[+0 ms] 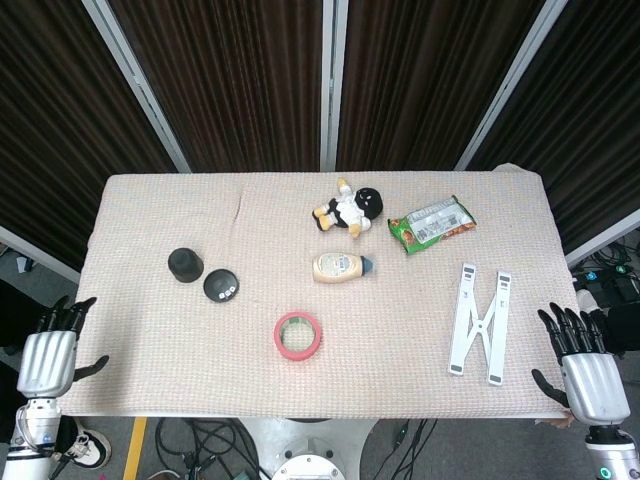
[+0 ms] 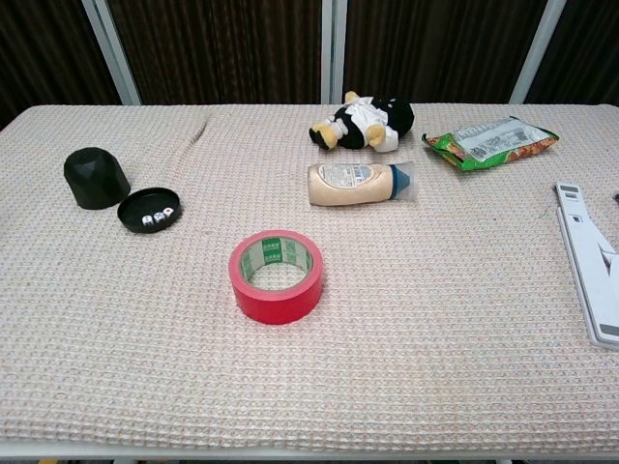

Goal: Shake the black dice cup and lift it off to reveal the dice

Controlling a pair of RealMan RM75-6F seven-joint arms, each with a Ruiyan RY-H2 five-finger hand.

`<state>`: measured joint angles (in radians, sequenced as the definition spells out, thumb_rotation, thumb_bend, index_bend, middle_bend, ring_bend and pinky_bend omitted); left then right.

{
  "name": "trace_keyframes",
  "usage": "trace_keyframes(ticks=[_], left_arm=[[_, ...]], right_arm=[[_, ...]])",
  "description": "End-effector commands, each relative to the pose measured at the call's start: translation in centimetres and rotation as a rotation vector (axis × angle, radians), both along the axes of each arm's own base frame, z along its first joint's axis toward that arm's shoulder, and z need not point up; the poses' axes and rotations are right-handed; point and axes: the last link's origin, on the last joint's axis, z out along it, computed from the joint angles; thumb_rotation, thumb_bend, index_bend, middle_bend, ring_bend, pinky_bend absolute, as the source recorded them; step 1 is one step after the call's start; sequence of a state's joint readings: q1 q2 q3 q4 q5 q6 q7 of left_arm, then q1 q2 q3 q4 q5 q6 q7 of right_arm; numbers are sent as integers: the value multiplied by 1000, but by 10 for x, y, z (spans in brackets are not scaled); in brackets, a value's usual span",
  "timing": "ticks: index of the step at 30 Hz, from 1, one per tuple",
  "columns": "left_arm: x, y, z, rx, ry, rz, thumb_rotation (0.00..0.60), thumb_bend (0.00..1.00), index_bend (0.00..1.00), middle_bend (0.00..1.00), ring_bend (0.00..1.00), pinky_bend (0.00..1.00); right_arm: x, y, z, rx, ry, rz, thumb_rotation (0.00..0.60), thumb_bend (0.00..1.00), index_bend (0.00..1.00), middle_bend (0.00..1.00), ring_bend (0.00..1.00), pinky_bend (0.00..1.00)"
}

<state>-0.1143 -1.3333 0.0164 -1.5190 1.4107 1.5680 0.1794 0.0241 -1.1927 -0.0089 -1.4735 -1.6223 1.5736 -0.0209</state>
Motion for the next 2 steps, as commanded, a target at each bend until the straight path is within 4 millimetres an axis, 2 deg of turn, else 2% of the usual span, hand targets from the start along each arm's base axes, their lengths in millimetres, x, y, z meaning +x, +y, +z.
trace_keyframes(ticks=[1,2], left_arm=[[1,1,0,11,-4,-12,600,3,149,196,83,171],[2,1,-2,10,-9,-10,600,3,149,196,83,170]], right_arm=[[-1,0,0,0,-2,-4,600,119,0,0,0,0],[-1,0,0,3,-4,-6,600,116,0,0,0,0]])
